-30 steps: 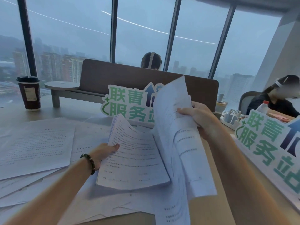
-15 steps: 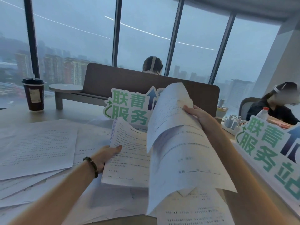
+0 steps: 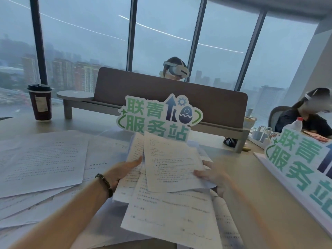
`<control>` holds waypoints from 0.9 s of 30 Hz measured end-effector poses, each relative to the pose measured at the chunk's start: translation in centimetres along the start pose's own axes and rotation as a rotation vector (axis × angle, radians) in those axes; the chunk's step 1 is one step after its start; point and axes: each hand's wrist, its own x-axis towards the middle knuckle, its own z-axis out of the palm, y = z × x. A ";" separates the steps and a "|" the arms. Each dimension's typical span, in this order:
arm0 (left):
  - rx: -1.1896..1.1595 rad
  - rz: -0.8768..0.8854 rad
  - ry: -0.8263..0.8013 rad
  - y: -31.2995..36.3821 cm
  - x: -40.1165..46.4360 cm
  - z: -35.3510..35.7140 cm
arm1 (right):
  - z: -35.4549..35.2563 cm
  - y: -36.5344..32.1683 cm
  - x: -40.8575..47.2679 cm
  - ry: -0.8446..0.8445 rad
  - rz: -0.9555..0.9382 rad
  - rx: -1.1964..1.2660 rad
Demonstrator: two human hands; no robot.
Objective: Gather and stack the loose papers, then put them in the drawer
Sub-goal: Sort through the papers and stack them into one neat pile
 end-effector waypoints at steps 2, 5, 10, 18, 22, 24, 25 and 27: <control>-0.015 -0.001 -0.018 -0.1 -0.2 0.2 | 0.3 0.8 0.6 -0.057 0.014 0.049; -0.071 -0.031 -0.051 -0.1 -0.4 0.4 | 1.1 1.7 1.1 -0.092 0.001 0.080; -0.067 -0.061 -0.058 0.1 -0.6 0.7 | 1.7 2.3 1.8 0.033 -0.055 0.029; 0.002 0.035 -0.003 0.3 0.0 0.9 | 0.6 2.1 1.5 0.008 0.004 0.172; -0.008 0.015 -0.022 0.2 -0.1 0.7 | 1.2 2.4 1.3 0.048 -0.020 0.209; -0.004 -0.020 -0.056 0.1 -0.4 0.7 | 1.7 2.4 1.3 0.063 -0.032 0.192; 0.002 -0.025 -0.070 0.1 -0.6 0.8 | 2.0 2.3 1.3 0.067 -0.039 0.182; 0.005 -0.018 -0.085 0.0 -0.6 0.9 | 2.4 2.2 1.4 0.094 -0.056 0.141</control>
